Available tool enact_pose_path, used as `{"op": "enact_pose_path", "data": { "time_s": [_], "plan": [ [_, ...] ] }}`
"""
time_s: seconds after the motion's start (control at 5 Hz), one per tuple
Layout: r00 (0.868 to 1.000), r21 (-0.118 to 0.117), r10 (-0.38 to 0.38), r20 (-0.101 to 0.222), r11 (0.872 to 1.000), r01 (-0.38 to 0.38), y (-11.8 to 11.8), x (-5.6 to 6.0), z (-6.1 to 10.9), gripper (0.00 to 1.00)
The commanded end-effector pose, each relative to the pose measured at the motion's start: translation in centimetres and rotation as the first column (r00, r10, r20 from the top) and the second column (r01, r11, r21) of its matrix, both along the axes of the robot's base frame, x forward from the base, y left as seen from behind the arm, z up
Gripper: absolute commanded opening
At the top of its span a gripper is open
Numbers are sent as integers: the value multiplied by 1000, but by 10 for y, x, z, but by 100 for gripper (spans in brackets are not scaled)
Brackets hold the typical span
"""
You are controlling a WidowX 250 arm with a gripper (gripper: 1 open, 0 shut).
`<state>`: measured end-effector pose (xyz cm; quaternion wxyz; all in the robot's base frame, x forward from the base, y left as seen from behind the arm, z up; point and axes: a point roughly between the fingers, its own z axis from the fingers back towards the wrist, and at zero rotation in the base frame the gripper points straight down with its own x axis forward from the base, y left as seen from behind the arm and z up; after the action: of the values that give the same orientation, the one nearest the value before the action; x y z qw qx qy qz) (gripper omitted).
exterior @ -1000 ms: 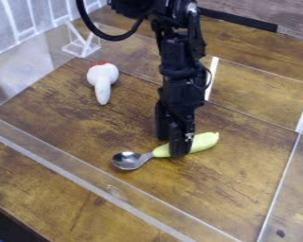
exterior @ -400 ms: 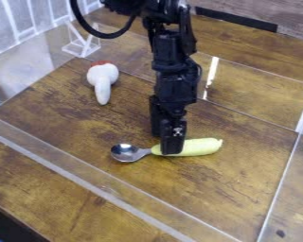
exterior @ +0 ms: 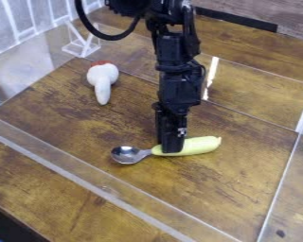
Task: Move the green spoon to the left side of the table
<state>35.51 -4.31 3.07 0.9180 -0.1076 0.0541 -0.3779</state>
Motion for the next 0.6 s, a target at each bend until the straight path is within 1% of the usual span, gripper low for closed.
{"op": "enact_pose_path", "data": {
  "time_s": [0.0, 0.2, 0.4],
  "plan": [
    [995, -6, 78, 64, 997, -78, 16, 15, 15, 0],
    [991, -12, 122, 62, 992, -122, 23, 15, 15, 100],
    [993, -12, 105, 59, 994, -105, 25, 11, 15, 0]
  ]
}}
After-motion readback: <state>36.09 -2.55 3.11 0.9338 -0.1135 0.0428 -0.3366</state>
